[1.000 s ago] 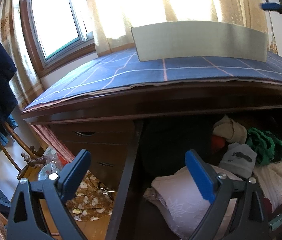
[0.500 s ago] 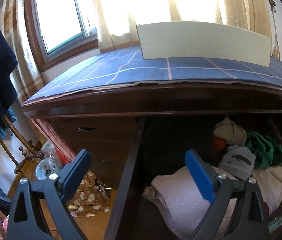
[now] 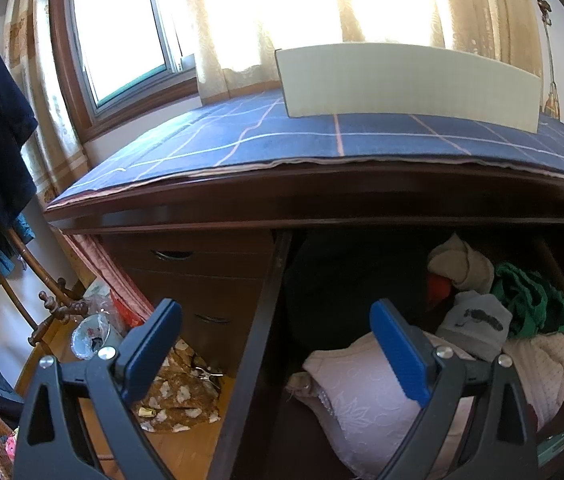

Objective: Take underwear out of drawer
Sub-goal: 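Lower the right tool into the drawer over the green garment, then close the right gripper on the green garment and lift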

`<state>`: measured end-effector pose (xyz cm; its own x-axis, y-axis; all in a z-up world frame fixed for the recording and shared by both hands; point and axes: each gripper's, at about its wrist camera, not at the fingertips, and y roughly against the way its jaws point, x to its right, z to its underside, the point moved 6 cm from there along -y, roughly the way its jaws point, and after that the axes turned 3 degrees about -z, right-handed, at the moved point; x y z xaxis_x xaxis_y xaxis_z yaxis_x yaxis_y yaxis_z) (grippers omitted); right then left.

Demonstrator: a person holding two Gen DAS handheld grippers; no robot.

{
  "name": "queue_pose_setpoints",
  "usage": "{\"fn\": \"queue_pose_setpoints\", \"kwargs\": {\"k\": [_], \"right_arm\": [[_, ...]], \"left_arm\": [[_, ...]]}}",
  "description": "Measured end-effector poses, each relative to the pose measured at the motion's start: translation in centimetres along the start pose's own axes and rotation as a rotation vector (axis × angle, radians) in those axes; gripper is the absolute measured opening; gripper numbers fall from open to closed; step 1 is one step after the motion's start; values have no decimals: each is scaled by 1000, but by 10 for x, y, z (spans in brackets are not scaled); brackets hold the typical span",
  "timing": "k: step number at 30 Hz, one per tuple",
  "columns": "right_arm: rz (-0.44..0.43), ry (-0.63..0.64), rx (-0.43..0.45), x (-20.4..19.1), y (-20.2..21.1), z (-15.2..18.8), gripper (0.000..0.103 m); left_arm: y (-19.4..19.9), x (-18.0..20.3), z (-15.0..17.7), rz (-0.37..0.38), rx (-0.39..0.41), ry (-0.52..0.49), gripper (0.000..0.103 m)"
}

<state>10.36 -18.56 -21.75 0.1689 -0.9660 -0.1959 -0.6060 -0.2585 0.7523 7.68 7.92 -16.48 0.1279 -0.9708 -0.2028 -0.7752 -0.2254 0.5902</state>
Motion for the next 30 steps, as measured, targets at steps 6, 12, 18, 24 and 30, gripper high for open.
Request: {"fn": "queue_pose_setpoints", "kwargs": {"k": [6,12,18,24,30], "right_arm": [[23,195,-120,-21,-29,1,74],[-13,297,-243,-28,-58,0,74],[-22,346,-326,-31,-79,8,74],[-16,304,-370,-25,-100,8,74],[-9,318,-377,-21,-111,11,74]], "left_arm": [[2,2,0,-10,9,-9,97],[3,3,0,-12,9,-11,97],[3,2,1,-10,6,-9,97],[4,1,3,-9,4,-13,97],[4,1,2,-11,5,-11,97]]}}
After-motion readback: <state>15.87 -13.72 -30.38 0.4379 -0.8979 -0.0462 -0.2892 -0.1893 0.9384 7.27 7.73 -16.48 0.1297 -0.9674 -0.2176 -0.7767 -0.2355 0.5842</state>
